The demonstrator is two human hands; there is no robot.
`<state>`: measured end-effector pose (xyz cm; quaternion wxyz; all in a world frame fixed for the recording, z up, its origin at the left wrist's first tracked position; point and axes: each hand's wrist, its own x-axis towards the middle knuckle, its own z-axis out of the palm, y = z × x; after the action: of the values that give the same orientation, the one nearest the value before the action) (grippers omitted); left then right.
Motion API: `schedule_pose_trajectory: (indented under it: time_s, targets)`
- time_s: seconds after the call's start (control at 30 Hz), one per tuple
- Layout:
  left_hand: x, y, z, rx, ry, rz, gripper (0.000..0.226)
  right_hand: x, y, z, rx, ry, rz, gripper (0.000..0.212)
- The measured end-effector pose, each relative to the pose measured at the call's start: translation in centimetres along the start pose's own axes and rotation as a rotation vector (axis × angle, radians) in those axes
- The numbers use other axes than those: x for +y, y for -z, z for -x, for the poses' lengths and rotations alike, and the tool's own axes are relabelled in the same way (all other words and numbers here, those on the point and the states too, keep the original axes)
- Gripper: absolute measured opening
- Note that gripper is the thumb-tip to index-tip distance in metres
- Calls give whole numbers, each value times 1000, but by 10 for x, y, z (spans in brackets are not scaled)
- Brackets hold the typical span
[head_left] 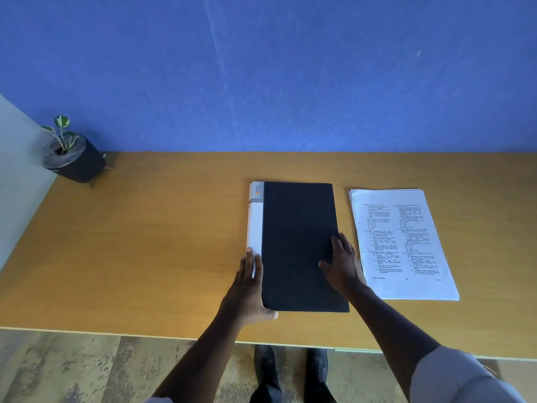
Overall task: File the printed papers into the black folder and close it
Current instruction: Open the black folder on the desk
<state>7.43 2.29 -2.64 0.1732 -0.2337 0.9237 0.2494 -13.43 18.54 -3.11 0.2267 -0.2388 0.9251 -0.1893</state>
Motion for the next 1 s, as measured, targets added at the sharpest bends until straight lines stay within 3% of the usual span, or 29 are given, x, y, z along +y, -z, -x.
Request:
schedule_pose_trajectory:
  time_s: [0.2,0.5,0.73,1.0]
  targets:
    - [-6,3,3,-42,-18,24,143,-7,8,-2,73,-132,-160,73]
    - [-4,16,5,-101,-16,25,138,-31,30,10,199,-130,-313,61]
    - [23,53,-12,192,-71,97,77,-56,56,14,281,-41,-341,50]
    - [95,144,-48,454,-221,192,56,-99,86,18,355,131,-333,28]
